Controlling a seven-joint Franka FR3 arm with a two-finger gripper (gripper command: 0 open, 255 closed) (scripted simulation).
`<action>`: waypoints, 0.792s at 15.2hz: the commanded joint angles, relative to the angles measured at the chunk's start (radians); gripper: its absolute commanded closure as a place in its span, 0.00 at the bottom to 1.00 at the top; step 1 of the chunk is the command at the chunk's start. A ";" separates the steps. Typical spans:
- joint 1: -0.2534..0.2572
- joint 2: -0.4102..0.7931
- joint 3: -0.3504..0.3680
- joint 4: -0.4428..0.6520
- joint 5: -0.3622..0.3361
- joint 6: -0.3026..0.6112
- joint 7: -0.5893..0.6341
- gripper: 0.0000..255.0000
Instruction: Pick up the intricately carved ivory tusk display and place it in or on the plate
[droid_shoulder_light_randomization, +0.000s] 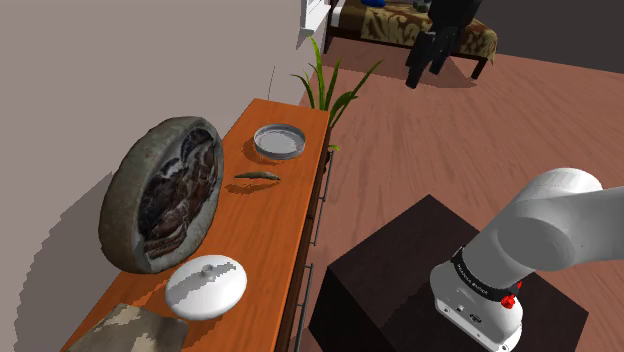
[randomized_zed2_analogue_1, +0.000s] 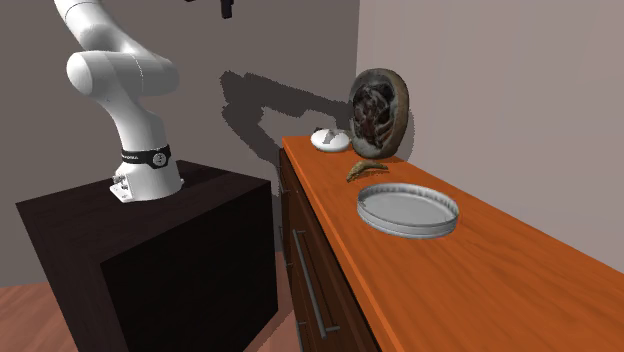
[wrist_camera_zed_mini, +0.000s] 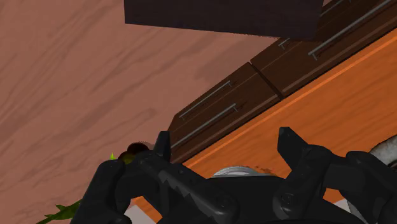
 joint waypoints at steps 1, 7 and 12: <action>0.000 0.000 0.000 0.000 0.000 0.000 0.000 0.00; 0.045 0.129 0.018 -0.059 0.003 0.209 -0.060 0.00; 0.079 0.263 0.038 -0.076 0.002 0.375 -0.107 0.00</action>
